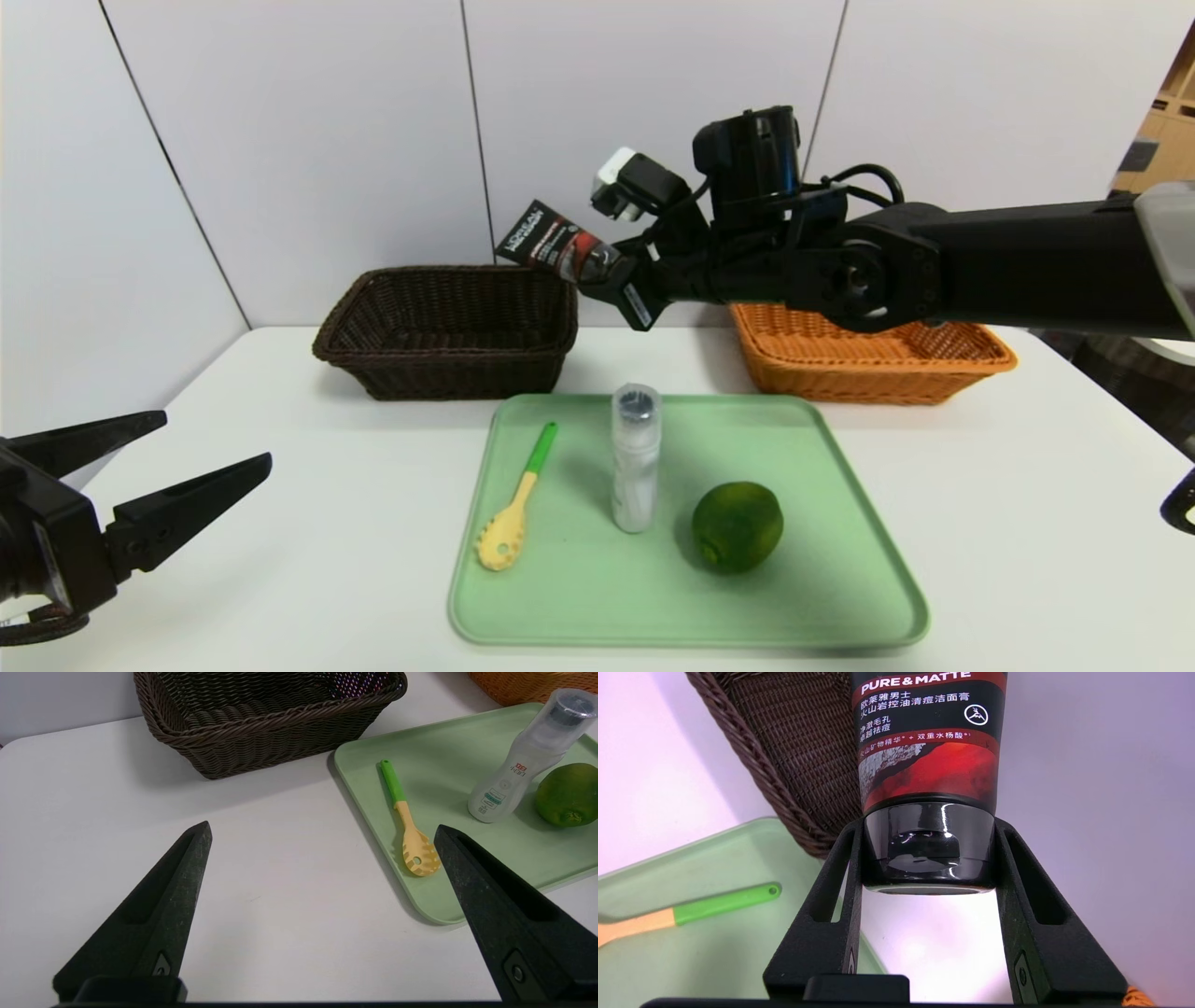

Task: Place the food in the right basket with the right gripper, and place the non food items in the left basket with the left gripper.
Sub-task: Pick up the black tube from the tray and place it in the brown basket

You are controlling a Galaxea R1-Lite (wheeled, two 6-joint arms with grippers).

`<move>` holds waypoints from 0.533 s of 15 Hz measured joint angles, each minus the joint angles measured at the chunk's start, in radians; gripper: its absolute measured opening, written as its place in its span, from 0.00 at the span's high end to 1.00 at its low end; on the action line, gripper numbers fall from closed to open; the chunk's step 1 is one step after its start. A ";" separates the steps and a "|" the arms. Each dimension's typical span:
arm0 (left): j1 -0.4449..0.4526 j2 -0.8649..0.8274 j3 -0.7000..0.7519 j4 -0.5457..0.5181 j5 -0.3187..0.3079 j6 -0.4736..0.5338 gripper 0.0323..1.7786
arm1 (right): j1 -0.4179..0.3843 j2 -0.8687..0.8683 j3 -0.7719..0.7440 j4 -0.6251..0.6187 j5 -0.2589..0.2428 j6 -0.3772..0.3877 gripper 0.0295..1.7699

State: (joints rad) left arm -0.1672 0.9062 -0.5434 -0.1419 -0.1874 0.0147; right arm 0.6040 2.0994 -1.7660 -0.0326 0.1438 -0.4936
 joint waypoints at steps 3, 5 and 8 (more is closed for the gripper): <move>0.000 -0.004 0.001 0.001 0.000 0.001 0.05 | 0.012 0.042 -0.056 0.001 -0.004 0.001 0.55; 0.000 -0.004 0.002 0.002 0.000 -0.001 0.05 | 0.021 0.071 -0.097 0.014 -0.004 0.001 0.55; 0.000 -0.004 0.004 0.004 0.000 0.000 0.05 | 0.031 0.118 -0.169 0.027 -0.004 0.001 0.55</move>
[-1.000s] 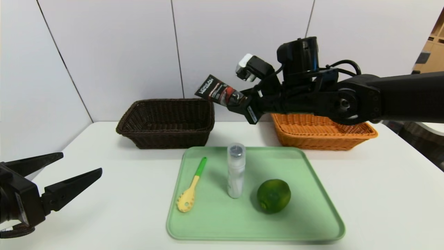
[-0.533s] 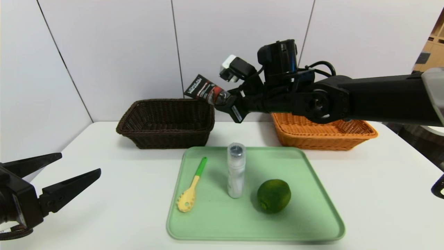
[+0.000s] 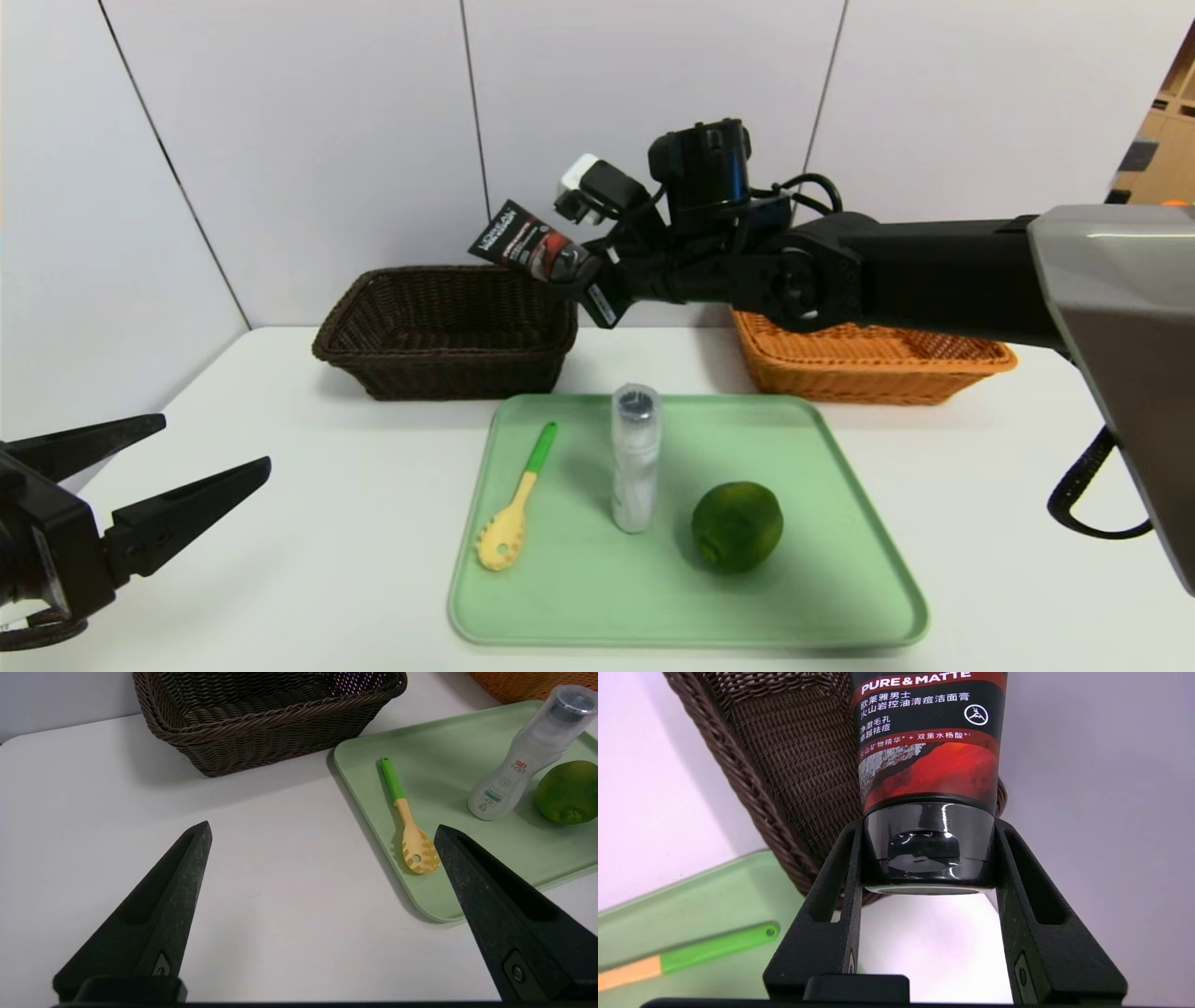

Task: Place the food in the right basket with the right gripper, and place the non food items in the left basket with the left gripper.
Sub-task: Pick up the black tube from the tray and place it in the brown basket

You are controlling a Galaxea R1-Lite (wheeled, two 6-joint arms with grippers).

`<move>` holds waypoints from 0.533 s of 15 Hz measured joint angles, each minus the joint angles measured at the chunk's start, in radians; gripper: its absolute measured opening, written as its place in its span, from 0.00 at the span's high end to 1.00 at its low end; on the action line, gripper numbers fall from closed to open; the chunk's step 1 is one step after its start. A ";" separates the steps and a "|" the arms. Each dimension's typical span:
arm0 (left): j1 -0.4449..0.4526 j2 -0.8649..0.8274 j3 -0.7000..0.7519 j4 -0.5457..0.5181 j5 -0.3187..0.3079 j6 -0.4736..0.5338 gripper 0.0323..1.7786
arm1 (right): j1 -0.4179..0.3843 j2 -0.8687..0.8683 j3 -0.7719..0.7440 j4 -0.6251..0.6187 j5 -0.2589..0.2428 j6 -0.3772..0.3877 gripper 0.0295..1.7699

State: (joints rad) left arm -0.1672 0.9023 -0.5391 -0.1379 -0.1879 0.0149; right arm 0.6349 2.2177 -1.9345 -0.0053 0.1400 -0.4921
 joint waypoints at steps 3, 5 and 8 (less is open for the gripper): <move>0.000 0.000 0.002 0.001 0.000 0.001 0.05 | 0.008 0.041 -0.022 -0.018 0.002 0.000 0.55; 0.000 0.000 0.005 0.001 -0.001 0.001 0.05 | 0.013 0.065 -0.026 -0.026 0.003 0.001 0.55; 0.000 0.000 0.011 0.002 -0.002 0.002 0.05 | 0.015 0.099 -0.028 -0.092 0.006 0.003 0.55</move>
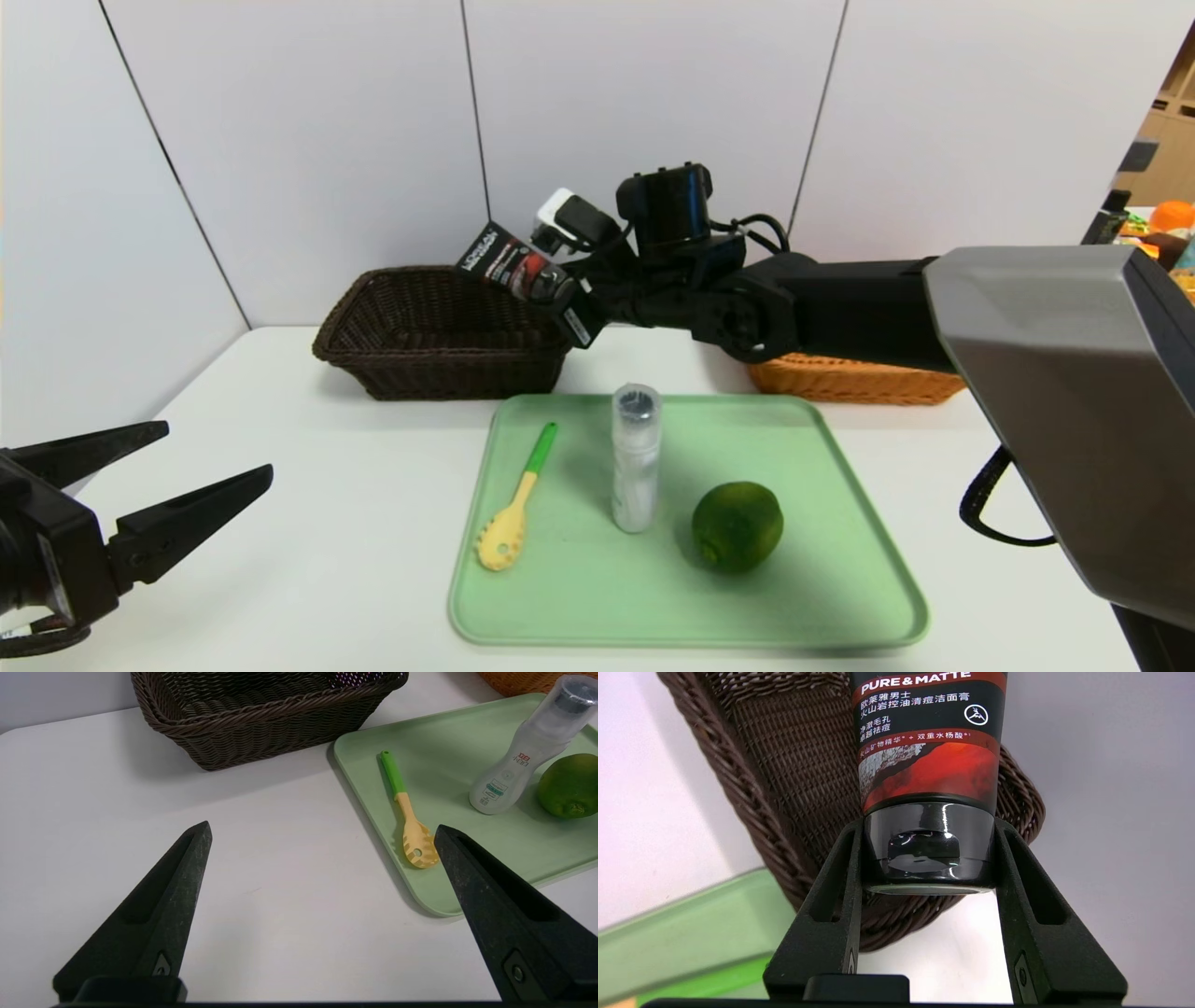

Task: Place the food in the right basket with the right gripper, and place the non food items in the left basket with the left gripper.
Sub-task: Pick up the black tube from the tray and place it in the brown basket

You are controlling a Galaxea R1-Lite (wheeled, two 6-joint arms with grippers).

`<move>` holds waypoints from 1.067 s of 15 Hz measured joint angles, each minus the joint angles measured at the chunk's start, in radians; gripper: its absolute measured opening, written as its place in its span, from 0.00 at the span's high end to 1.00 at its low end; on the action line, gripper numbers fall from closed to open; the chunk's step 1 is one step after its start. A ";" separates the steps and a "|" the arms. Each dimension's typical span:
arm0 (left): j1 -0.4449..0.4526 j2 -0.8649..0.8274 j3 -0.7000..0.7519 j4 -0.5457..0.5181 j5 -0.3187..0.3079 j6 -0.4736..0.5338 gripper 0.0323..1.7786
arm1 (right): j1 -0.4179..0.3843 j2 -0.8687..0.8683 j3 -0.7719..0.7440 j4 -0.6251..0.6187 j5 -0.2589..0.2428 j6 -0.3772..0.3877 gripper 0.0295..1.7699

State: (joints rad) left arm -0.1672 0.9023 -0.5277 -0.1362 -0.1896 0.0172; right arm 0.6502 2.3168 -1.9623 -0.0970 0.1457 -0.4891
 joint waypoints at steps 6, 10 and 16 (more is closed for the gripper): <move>0.000 0.000 0.018 -0.002 0.000 0.001 0.05 | 0.008 0.044 0.000 -0.141 -0.002 0.001 0.55; 0.000 0.000 0.027 -0.003 0.000 0.001 0.05 | 0.021 0.064 -0.001 -0.243 -0.020 0.001 0.55; 0.000 -0.001 0.034 0.000 0.000 0.001 0.05 | 0.033 0.081 -0.012 -0.290 -0.022 -0.002 0.55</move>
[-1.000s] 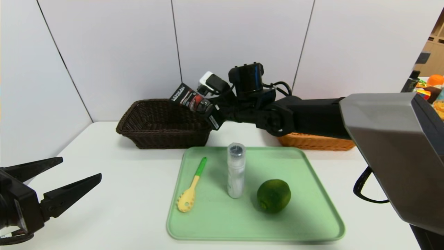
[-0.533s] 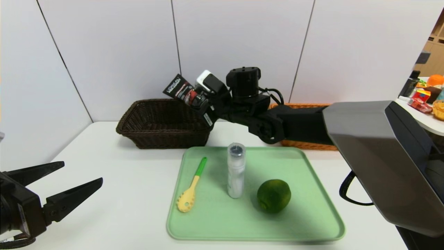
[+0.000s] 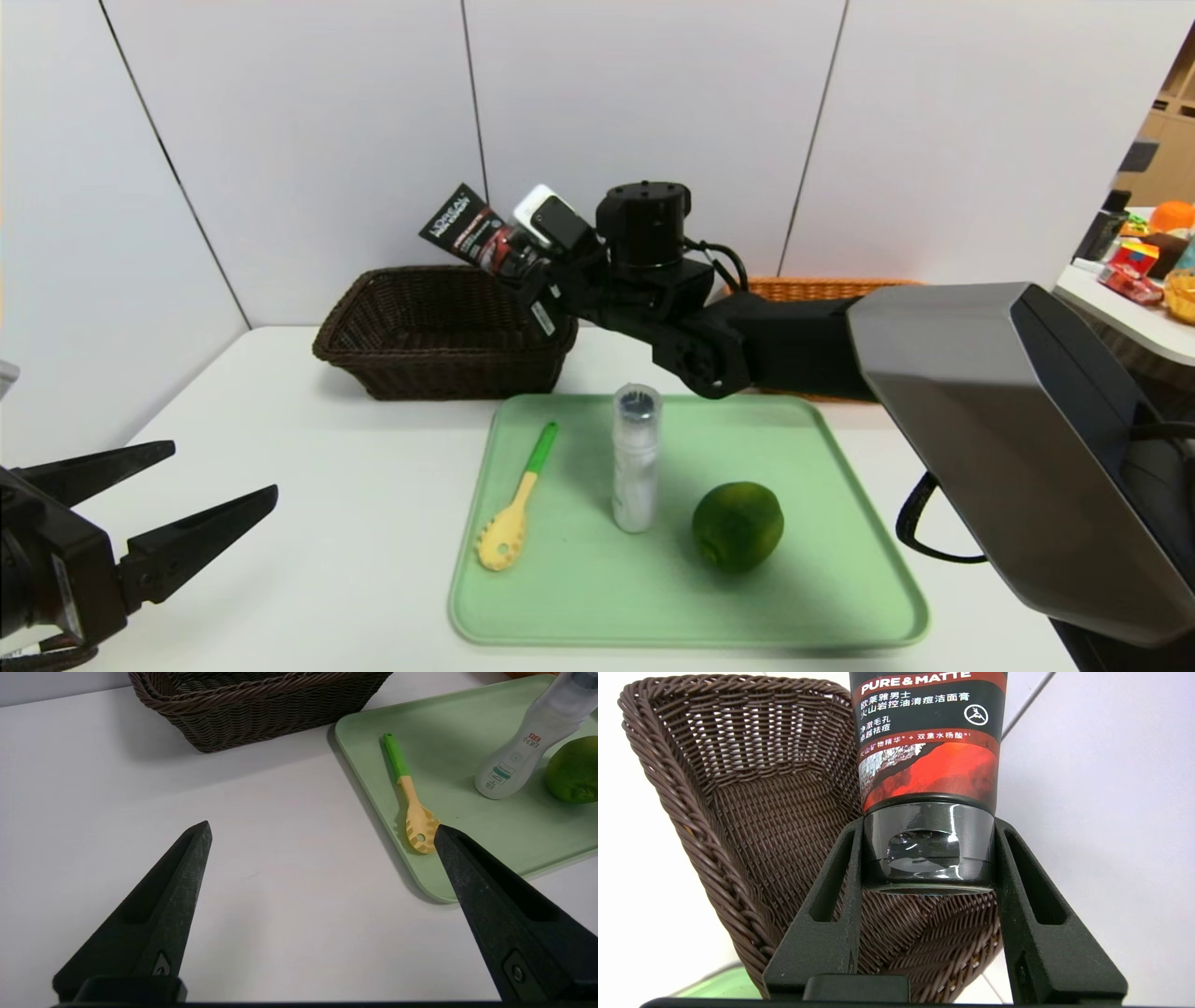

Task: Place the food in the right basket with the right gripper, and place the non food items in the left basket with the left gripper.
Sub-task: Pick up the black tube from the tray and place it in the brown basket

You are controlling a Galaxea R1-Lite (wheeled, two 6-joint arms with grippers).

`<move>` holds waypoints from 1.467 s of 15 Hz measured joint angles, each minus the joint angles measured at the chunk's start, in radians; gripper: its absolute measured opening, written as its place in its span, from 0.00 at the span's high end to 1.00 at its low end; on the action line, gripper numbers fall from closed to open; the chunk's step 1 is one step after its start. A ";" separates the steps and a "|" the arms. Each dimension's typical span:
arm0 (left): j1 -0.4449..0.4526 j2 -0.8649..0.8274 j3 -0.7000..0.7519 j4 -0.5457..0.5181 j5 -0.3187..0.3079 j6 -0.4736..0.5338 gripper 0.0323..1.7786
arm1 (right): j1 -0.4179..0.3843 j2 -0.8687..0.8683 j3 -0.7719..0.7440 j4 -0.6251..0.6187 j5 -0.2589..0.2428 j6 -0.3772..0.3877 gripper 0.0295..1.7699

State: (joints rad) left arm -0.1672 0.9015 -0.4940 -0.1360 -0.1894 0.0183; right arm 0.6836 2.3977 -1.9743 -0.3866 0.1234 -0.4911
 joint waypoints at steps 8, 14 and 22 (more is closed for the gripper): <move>0.001 -0.004 0.026 -0.002 0.000 0.014 0.05 | -0.004 0.046 0.000 -0.020 0.006 -0.001 0.55; 0.002 -0.010 0.039 -0.003 0.002 0.014 0.05 | -0.003 0.064 0.000 -0.021 -0.003 0.001 0.55; 0.003 -0.019 0.052 -0.004 0.002 0.013 0.05 | 0.002 0.068 0.001 -0.023 -0.019 0.000 0.55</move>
State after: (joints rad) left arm -0.1645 0.8821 -0.4419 -0.1400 -0.1874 0.0317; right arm 0.6855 2.4655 -1.9734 -0.4098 0.1043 -0.4906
